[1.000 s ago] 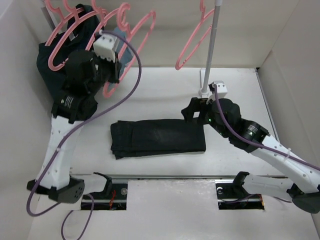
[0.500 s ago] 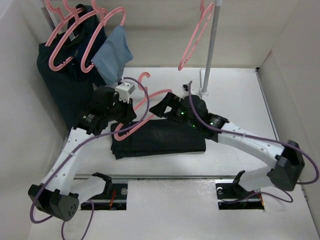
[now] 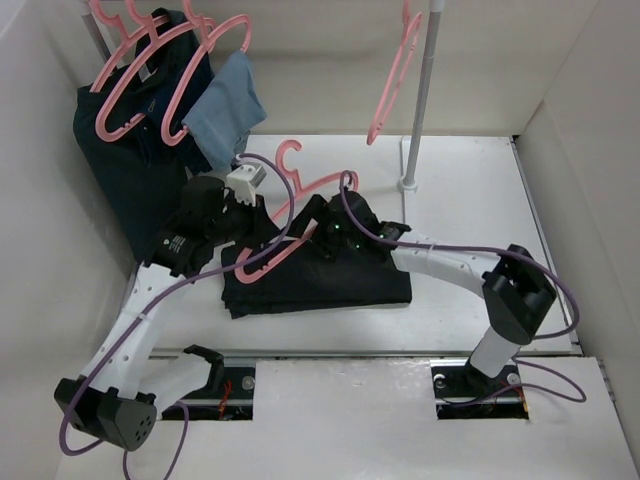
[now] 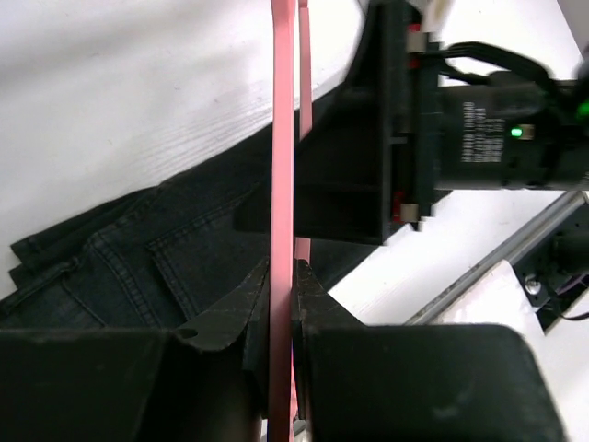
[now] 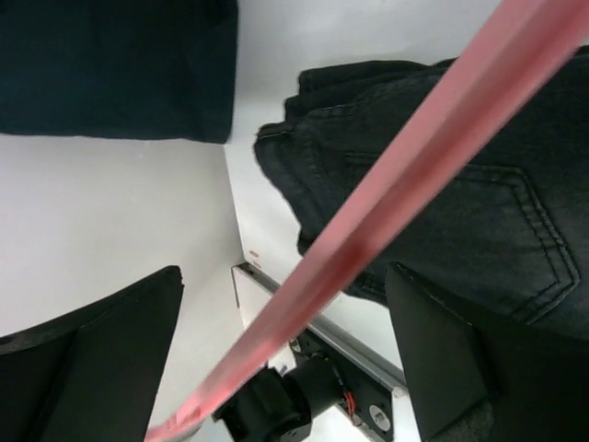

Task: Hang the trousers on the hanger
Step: Pick up the hanger from the clothesline, then place the trousers on the hanger.

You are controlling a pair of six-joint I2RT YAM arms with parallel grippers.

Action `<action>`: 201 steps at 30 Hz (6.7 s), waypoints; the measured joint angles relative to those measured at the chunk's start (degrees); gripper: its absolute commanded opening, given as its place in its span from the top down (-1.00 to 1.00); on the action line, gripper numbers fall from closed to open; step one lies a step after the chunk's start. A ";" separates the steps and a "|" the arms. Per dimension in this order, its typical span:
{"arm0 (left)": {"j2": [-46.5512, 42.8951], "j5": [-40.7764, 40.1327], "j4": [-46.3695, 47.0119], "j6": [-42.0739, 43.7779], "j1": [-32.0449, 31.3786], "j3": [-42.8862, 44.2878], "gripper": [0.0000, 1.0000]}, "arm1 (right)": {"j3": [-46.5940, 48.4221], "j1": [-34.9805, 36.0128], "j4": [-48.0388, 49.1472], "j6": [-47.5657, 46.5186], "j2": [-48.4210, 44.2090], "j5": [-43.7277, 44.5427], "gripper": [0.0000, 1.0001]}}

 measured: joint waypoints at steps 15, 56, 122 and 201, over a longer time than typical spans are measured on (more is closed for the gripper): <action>-3.30 16.63 5.75 -3.21 6.12 -9.99 -1.00 | -3.61 -5.57 4.26 -8.37 4.07 -8.76 1.00; 2.84 8.39 8.02 -12.31 12.92 -16.46 1.00 | -7.48 -10.75 -23.06 -36.87 -8.09 -3.34 -1.00; 9.66 15.06 1.66 -0.28 10.29 -3.26 1.00 | 10.01 -1.40 -6.51 -40.94 19.74 -17.59 -0.27; 10.34 7.50 4.17 -5.07 8.66 -1.18 1.00 | 15.32 -2.49 -9.62 -32.24 17.68 -26.23 0.89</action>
